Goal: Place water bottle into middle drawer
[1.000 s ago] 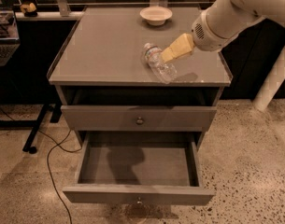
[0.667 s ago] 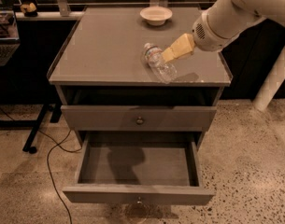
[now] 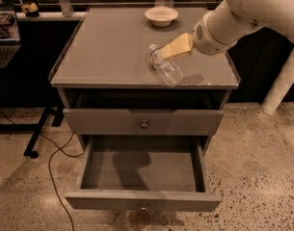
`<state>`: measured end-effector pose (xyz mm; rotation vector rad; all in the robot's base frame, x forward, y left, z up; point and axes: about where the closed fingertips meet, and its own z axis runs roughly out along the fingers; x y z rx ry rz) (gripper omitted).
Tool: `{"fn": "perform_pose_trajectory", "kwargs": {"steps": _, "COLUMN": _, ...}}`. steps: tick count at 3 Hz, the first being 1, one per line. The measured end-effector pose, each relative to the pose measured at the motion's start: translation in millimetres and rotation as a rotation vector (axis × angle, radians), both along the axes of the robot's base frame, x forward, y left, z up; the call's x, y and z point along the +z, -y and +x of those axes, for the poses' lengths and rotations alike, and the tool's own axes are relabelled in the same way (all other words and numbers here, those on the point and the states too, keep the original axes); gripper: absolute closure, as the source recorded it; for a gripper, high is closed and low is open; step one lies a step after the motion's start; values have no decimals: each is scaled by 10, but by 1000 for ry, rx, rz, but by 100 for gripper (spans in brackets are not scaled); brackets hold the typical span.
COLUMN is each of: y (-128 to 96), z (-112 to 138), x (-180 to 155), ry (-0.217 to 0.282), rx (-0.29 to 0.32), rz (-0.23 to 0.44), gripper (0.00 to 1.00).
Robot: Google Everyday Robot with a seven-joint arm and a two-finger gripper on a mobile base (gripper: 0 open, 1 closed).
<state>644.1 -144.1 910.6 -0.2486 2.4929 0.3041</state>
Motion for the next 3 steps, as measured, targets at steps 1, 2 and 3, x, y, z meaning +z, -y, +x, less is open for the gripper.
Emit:
{"fn": "perform_pose_trajectory", "kwargs": {"steps": 1, "y": -166, "z": 149, "x": -67, "ry": -3, "rx": -13, "rz": 35, "gripper": 0}}
{"fn": "perform_pose_trajectory", "kwargs": {"steps": 2, "y": -315, "z": 241, "x": -108, "ry": -1, "rx": -15, "rz": 57, "gripper": 0}}
{"fn": "perform_pose_trajectory", "kwargs": {"steps": 3, "y": -406, "z": 297, "x": -216, "ry": -17, "rx": -20, "rz": 59, "gripper": 0}}
